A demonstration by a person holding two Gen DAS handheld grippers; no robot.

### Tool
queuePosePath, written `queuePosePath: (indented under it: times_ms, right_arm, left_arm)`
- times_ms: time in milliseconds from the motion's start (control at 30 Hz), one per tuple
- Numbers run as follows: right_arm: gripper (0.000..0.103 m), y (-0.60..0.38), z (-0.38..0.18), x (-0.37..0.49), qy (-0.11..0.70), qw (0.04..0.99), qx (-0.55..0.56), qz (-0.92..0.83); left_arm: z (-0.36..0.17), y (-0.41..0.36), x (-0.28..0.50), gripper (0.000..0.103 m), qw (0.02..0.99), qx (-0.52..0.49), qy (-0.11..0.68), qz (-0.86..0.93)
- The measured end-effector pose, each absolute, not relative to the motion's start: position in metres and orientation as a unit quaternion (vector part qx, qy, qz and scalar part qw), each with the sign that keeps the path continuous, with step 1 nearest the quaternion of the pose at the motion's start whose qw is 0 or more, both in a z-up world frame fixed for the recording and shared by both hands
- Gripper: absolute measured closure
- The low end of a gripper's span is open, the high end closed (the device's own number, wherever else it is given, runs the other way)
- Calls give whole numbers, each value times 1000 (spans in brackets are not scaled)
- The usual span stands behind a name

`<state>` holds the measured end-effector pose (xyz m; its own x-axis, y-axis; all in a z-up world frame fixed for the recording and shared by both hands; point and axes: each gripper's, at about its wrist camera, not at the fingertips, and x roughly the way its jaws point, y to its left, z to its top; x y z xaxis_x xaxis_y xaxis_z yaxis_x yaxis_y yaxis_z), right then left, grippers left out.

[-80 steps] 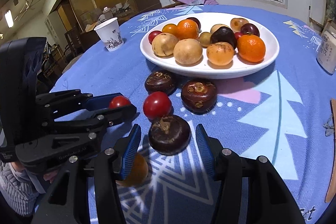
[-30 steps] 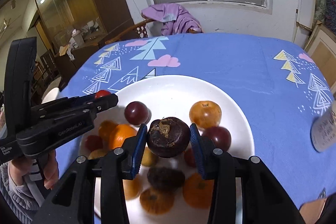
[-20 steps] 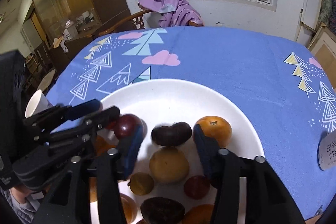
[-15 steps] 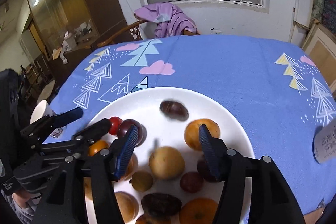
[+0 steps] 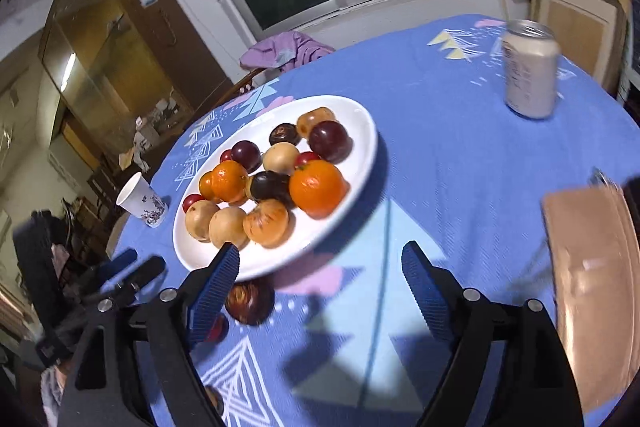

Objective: Organize fruits
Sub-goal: 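Move both open grippers back toward the remaining fruit pile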

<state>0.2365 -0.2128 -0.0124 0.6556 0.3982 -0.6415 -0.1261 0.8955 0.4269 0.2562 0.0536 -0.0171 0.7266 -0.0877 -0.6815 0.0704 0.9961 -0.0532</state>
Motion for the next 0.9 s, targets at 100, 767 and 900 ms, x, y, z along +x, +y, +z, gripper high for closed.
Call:
queuePosePath:
  times_ms: [100, 767, 900]
  right_arm:
    - [18, -225, -18, 228, 388, 888, 199, 144]
    - [17, -235, -19, 230, 409, 867, 235, 159]
    - [17, -236, -21, 231, 411, 866, 238, 158]
  left_arm:
    - [-24, 42, 248, 7, 928, 11, 370, -41]
    - [-50, 49, 289, 4, 885, -14, 462, -63]
    - [-52, 78, 288, 4, 874, -27, 482, -53]
